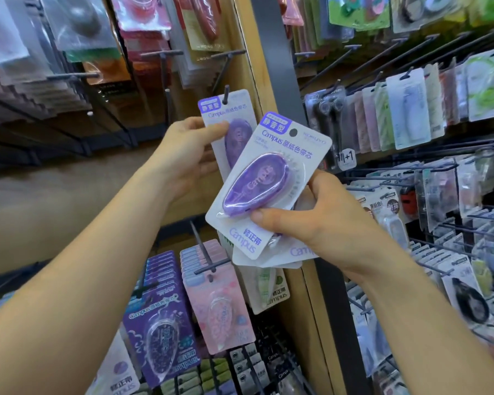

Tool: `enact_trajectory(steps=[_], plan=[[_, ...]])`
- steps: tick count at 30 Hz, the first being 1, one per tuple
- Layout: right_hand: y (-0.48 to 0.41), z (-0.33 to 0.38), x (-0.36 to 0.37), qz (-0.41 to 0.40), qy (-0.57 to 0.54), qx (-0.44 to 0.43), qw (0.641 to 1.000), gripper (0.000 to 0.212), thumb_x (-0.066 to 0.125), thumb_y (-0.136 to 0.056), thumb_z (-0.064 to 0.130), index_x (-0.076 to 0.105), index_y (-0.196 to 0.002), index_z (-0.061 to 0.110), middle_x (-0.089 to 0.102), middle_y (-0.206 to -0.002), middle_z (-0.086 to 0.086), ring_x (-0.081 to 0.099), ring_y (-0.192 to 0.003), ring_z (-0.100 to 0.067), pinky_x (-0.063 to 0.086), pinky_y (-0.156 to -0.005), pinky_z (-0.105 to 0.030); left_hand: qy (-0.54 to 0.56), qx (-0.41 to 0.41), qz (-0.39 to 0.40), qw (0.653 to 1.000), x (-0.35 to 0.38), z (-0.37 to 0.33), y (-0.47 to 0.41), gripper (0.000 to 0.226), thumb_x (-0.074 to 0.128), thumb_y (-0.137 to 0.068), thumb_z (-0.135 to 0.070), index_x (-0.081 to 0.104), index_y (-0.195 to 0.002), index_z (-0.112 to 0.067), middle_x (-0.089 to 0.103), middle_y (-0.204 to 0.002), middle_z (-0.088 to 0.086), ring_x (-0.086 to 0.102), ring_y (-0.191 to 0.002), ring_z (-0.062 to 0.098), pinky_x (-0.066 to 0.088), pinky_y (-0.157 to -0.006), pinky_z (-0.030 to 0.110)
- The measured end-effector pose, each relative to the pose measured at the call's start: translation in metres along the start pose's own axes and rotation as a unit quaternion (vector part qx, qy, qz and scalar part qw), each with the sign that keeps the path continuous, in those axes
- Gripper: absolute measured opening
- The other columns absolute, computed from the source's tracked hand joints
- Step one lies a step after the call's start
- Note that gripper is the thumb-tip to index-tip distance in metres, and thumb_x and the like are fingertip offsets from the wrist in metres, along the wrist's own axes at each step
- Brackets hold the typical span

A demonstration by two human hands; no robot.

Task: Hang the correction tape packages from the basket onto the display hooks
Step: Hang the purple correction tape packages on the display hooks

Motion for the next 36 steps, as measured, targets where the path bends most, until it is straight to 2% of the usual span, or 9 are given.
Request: enact_trajectory(steps=[6, 8, 11, 16, 21, 24, 27, 32, 36], plan=[[-0.006, -0.002, 0.003, 0.022, 0.025, -0.001, 0.999, 0.015, 0.069, -0.087, 0.004, 0.068, -0.094, 0.017, 0.076, -0.082, 0.001, 0.070, -0.076, -0.008, 0.057, -0.074, -0.023, -0.131, 0.009, -0.118, 0.984, -0.025, 0.017, -0.031, 0.020, 0.069, -0.091, -0.030, 0.073, -0.091, -0.010, 0.075, -0.092, 0.008, 0.071, -0.089, 0.026, 0.059, -0.084, 0.048], [-0.010, -0.002, 0.003, 0.039, 0.035, 0.018, 0.998, 0.011, 0.064, -0.092, 0.008, 0.066, -0.093, 0.019, 0.076, -0.081, 0.005, 0.070, -0.075, -0.004, 0.056, -0.072, -0.020, -0.190, 0.003, -0.152, 0.970, -0.025, 0.024, -0.041, 0.022, 0.067, -0.093, -0.029, 0.069, -0.087, -0.008, 0.072, -0.090, 0.013, 0.070, -0.094, 0.032, 0.058, -0.080, 0.042], [-0.017, -0.002, 0.005, 0.058, 0.008, 0.042, 0.997, 0.013, 0.058, -0.096, 0.012, 0.065, -0.106, 0.017, 0.076, -0.103, 0.000, 0.071, -0.098, -0.010, 0.056, -0.087, -0.026, -0.267, -0.011, -0.180, 0.947, -0.021, 0.030, -0.052, 0.029, 0.060, -0.098, -0.025, 0.070, -0.101, 0.002, 0.067, -0.105, 0.026, 0.062, -0.108, 0.029, 0.050, -0.077, 0.040], [-0.024, -0.006, 0.012, 0.020, -0.031, 0.030, 0.999, 0.009, 0.060, -0.095, 0.014, 0.067, -0.099, 0.017, 0.076, -0.095, -0.001, 0.072, -0.092, -0.013, 0.057, -0.084, -0.026, -0.261, -0.052, -0.182, 0.947, -0.032, 0.046, -0.080, 0.028, 0.054, -0.095, -0.012, 0.065, -0.107, 0.011, 0.062, -0.117, 0.032, 0.055, -0.118, 0.044, 0.048, -0.094, 0.048], [-0.024, -0.008, 0.012, 0.010, -0.001, 0.027, 1.000, 0.008, 0.061, -0.095, 0.013, 0.068, -0.096, 0.016, 0.076, -0.099, -0.004, 0.071, -0.089, -0.007, 0.054, -0.078, -0.017, -0.297, -0.070, -0.145, 0.941, -0.041, 0.056, -0.096, 0.033, 0.059, -0.095, -0.023, 0.066, -0.113, 0.004, 0.067, -0.116, 0.025, 0.055, -0.086, 0.025, 0.049, -0.085, 0.043], [-0.025, -0.004, 0.010, 0.026, 0.010, 0.038, 0.999, 0.010, 0.057, -0.097, 0.014, 0.066, -0.094, 0.013, 0.077, -0.092, -0.005, 0.070, -0.082, -0.005, 0.054, -0.074, -0.015, -0.305, -0.100, -0.123, 0.939, -0.047, 0.051, -0.085, 0.034, 0.060, -0.094, -0.027, 0.066, -0.115, -0.001, 0.069, -0.115, 0.016, 0.054, -0.085, 0.019, 0.047, -0.068, 0.030], [-0.028, -0.003, 0.010, 0.049, 0.000, 0.052, 0.997, 0.013, 0.054, -0.099, 0.015, 0.065, -0.095, 0.011, 0.076, -0.084, -0.001, 0.070, -0.074, -0.003, 0.053, -0.067, -0.012, -0.309, -0.074, -0.077, 0.945, -0.044, 0.035, -0.053, 0.026, 0.056, -0.099, -0.032, 0.069, -0.097, -0.009, 0.073, -0.099, 0.010, 0.066, -0.083, 0.020, 0.045, -0.053, 0.021], [-0.038, -0.002, 0.015, 0.076, 0.003, 0.059, 0.995, 0.020, 0.052, -0.100, 0.015, 0.065, -0.104, 0.000, 0.075, -0.093, -0.017, 0.072, -0.076, -0.013, 0.056, -0.068, -0.018, -0.119, -0.035, 0.084, 0.989, -0.032, -0.010, 0.010, 0.043, 0.050, -0.096, -0.050, 0.078, -0.078, -0.022, 0.075, -0.087, 0.005, 0.069, -0.085, 0.019, 0.052, -0.080, 0.034], [-0.044, -0.002, 0.017, 0.101, 0.017, 0.060, 0.993, 0.019, 0.053, -0.100, 0.015, 0.066, -0.101, 0.001, 0.074, -0.082, -0.013, 0.070, -0.074, -0.016, 0.055, -0.071, -0.026, -0.085, 0.011, 0.222, 0.971, -0.032, -0.032, 0.034, 0.021, 0.069, -0.088, -0.036, 0.075, -0.102, -0.022, 0.075, -0.100, 0.004, 0.071, -0.083, 0.014, 0.055, -0.071, 0.025]])
Point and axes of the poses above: each hand's wrist, its own y-axis away from the middle knuckle, its own x-axis out of the palm, z = x × y, the point moved 2 cm from there along -y, towards the middle knuckle
